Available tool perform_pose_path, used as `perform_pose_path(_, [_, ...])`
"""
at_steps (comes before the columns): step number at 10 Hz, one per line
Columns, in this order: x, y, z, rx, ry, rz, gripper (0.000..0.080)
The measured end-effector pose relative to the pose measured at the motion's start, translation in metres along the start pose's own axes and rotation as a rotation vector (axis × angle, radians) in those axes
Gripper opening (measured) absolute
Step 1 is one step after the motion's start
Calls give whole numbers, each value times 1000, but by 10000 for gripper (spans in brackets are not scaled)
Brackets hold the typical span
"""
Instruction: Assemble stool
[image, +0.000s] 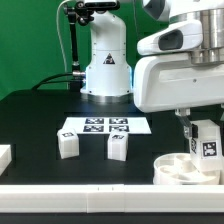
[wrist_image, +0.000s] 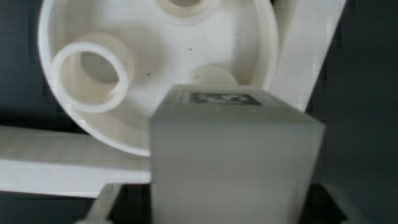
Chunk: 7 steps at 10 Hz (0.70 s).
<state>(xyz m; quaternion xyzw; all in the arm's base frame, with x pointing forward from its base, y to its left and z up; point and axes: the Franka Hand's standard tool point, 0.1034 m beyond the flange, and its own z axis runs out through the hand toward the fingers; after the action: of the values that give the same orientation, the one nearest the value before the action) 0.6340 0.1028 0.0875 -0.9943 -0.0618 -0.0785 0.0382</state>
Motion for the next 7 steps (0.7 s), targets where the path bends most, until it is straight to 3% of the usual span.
perform_pose_path(4, [-1,-2,1,19,-3,255,344])
perform_pose_path(6, [-1,-1,3,56,21,503,344])
perform_pose_path(7, [-2,-1,4,56,17,608,343])
